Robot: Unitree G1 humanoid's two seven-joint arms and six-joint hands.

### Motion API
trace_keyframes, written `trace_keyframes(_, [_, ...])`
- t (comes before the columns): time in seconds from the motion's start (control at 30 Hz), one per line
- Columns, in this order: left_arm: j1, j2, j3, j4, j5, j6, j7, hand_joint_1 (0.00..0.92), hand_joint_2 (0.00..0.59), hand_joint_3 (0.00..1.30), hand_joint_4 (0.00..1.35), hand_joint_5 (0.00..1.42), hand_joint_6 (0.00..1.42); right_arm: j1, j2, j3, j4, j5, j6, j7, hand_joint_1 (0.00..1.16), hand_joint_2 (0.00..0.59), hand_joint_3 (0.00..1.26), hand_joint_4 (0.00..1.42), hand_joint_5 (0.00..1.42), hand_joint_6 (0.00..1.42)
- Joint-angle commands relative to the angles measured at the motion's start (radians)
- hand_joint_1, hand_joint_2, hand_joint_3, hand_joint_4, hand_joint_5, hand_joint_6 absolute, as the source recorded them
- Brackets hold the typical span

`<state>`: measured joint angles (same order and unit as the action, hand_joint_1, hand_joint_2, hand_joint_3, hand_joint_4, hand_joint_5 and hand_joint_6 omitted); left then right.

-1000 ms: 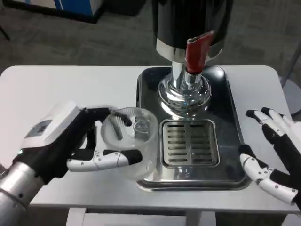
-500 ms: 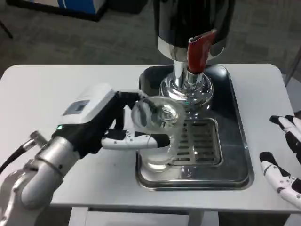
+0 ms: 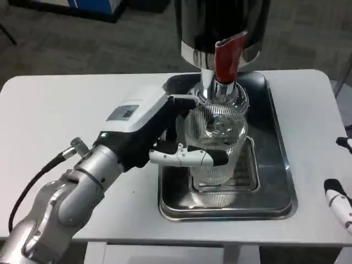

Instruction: Grasp the cup under the faucet to collect the drink, then remove the cup.

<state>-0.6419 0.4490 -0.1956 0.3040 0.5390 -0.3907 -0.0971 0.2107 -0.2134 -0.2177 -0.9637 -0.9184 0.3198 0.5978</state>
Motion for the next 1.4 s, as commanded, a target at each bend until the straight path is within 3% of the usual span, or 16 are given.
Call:
trace_keyframes(0.03, [0.006,0.013,-0.021,-0.019,0.042,0.008,0.012,0.613,0.089,0.66,0.67,0.83,1.17,0.027,-0.012,-0.015,-0.020,0.022,-0.010,-0.018,0.17,0.501,0.07,0.00,0.00,0.00])
trace_keyframes(0.13, [0.012,0.016,-0.020,-0.038,0.058,0.020,0.021,0.545,0.101,0.55,0.49,0.73,1.05,0.030,-0.016,-0.018,-0.019,0.032,-0.009,-0.022,0.18,0.504,0.08,0.00,0.00,0.00])
trace_keyframes(0.23, [0.021,0.019,-0.011,-0.064,0.076,0.042,0.030,0.285,0.092,0.49,0.41,0.64,0.93,0.030,-0.021,-0.019,-0.017,0.042,-0.005,-0.025,0.18,0.504,0.09,0.00,0.00,0.00])
trace_keyframes(0.47, [0.030,0.033,0.000,-0.090,0.088,0.064,0.039,0.089,0.046,0.41,0.24,0.41,0.57,0.024,-0.030,-0.017,-0.012,0.055,0.002,-0.029,0.19,0.504,0.11,0.00,0.00,0.00])
trace_keyframes(0.67, [0.034,0.037,0.007,-0.089,0.080,0.053,0.046,0.056,0.036,0.21,0.17,0.36,0.50,0.019,-0.034,-0.012,-0.009,0.052,0.006,-0.029,0.19,0.504,0.12,0.00,0.00,0.00])
trace_keyframes(1.0, [0.055,0.048,0.028,-0.129,0.060,0.053,0.037,0.046,0.040,0.10,0.13,0.36,0.49,0.009,-0.040,-0.008,-0.004,0.048,0.012,-0.026,0.20,0.504,0.12,0.00,0.00,0.00])
trace_keyframes(1.2, [0.121,0.074,0.092,-0.219,0.006,0.055,0.033,0.013,0.028,0.05,0.12,0.36,0.49,0.001,-0.038,-0.001,-0.001,0.047,0.015,-0.027,0.20,0.504,0.12,0.00,0.00,0.00])
trace_keyframes(1.23, [0.137,0.081,0.110,-0.239,-0.007,0.057,0.032,0.009,0.028,0.06,0.12,0.36,0.49,0.000,-0.038,0.001,-0.001,0.046,0.017,-0.027,0.20,0.504,0.12,0.00,0.00,0.00])
trace_keyframes(1.4, [0.223,0.106,0.223,-0.347,-0.079,0.068,0.033,0.010,0.045,0.46,0.23,0.44,0.52,-0.006,-0.038,0.007,-0.002,0.042,0.024,-0.025,0.20,0.504,0.12,0.00,0.00,0.00])
